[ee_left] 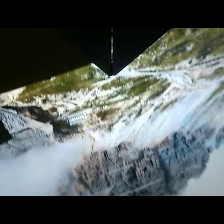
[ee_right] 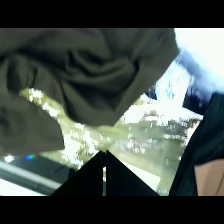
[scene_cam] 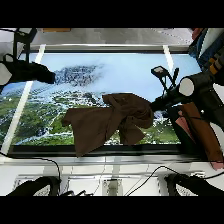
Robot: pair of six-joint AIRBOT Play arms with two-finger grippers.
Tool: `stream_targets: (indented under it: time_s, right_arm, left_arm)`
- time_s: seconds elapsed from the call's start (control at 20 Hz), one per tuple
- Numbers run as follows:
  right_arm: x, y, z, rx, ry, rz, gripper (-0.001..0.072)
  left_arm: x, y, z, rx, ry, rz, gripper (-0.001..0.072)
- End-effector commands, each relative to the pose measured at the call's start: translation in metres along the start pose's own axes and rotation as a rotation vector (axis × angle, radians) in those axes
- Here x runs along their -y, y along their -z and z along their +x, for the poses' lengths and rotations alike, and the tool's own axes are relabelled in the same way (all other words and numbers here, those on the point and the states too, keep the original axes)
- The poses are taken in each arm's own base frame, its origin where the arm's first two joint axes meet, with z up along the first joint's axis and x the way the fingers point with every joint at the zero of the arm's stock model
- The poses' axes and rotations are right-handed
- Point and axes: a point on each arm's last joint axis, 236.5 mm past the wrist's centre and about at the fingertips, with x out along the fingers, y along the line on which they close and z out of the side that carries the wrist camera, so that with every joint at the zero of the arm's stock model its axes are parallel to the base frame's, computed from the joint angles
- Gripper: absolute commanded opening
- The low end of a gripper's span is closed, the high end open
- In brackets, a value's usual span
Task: Fold the clothes and pants, and hang the long-sleeved shirts on hangers.
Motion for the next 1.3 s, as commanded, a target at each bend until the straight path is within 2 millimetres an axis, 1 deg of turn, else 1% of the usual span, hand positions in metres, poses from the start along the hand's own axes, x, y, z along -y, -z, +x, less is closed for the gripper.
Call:
stream_targets:
  time_s: [0.0, 0.05, 0.1, 0.2, 0.25, 0.35, 0.4, 0.5, 0.55, 0.6, 0.7, 0.85, 0.95, 1.05, 1.2, 1.25]
  right_arm:
    - [0.002, 0.013, -0.021, 0.043, 0.025, -0.031, 0.0011]
    - [0.007, 0.013, -0.035, 0.081, 0.048, -0.035, 0.001]
    - [0.012, 0.015, -0.048, 0.115, 0.06, -0.023, 0.0011]
    - [0.03, 0.028, -0.073, 0.176, 0.099, 0.019, 0.0011]
    - [0.04, 0.036, -0.083, 0.199, 0.122, 0.038, 0.0011]
    - [0.056, 0.053, -0.101, 0.238, 0.166, 0.09, 0.0011]
    - [0.062, 0.06, -0.107, 0.253, 0.181, 0.117, 0.0011]
    - [0.067, 0.066, -0.116, 0.275, 0.201, 0.144, 0.0012]
    - [0.067, 0.067, -0.118, 0.279, 0.203, 0.144, 0.0011]
    - [0.066, 0.066, -0.117, 0.28, 0.198, 0.144, 0.0011]
    - [0.064, 0.064, -0.115, 0.279, 0.185, 0.144, 0.0012]
    - [0.061, 0.062, -0.115, 0.29, 0.172, 0.144, 0.0011]
    - [0.061, 0.06, -0.115, 0.296, 0.171, 0.144, 0.0012]
    - [0.062, 0.059, -0.116, 0.301, 0.172, 0.144, 0.0012]
    - [0.06, 0.058, -0.116, 0.303, 0.165, 0.144, 0.0012]
    - [0.059, 0.058, -0.115, 0.305, 0.159, 0.144, 0.0011]
  left_arm:
    - [0.041, 0.08, -0.009, -0.31, 0.189, 0.121, 0.0017]
    - [0.055, 0.1, -0.01, -0.355, 0.253, 0.108, 0.0017]
    - [0.069, 0.116, -0.009, -0.369, 0.308, 0.077, 0.0017]
    - [0.095, 0.145, -0.007, -0.354, 0.388, 0.002, 0.0017]
    - [0.102, 0.161, -0.005, -0.34, 0.394, -0.02, 0.0017]
    - [0.111, 0.192, -0.001, -0.327, 0.382, -0.021, 0.0026]
    - [0.116, 0.211, 0.0, -0.35, 0.387, -0.009, 0.0088]
    - [0.125, 0.25, 0.005, -0.424, 0.407, 0.015, 0.0477]
    - [0.13, 0.267, 0.008, -0.467, 0.42, 0.004, 0.0527]
    - [0.135, 0.283, 0.011, -0.505, 0.433, -0.003, 0.0526]
    - [0.142, 0.306, 0.018, -0.564, 0.436, -0.053, 0.0523]
    - [0.152, 0.331, 0.027, -0.621, 0.449, -0.091, 0.0522]
    - [0.163, 0.341, 0.034, -0.642, 0.477, -0.13, 0.0522]
    - [0.176, 0.34, 0.04, -0.635, 0.516, -0.196, 0.0522]
    - [0.184, 0.334, 0.056, -0.605, 0.527, -0.269, 0.052]
    - [0.186, 0.333, 0.059, -0.604, 0.531, -0.287, 0.0498]
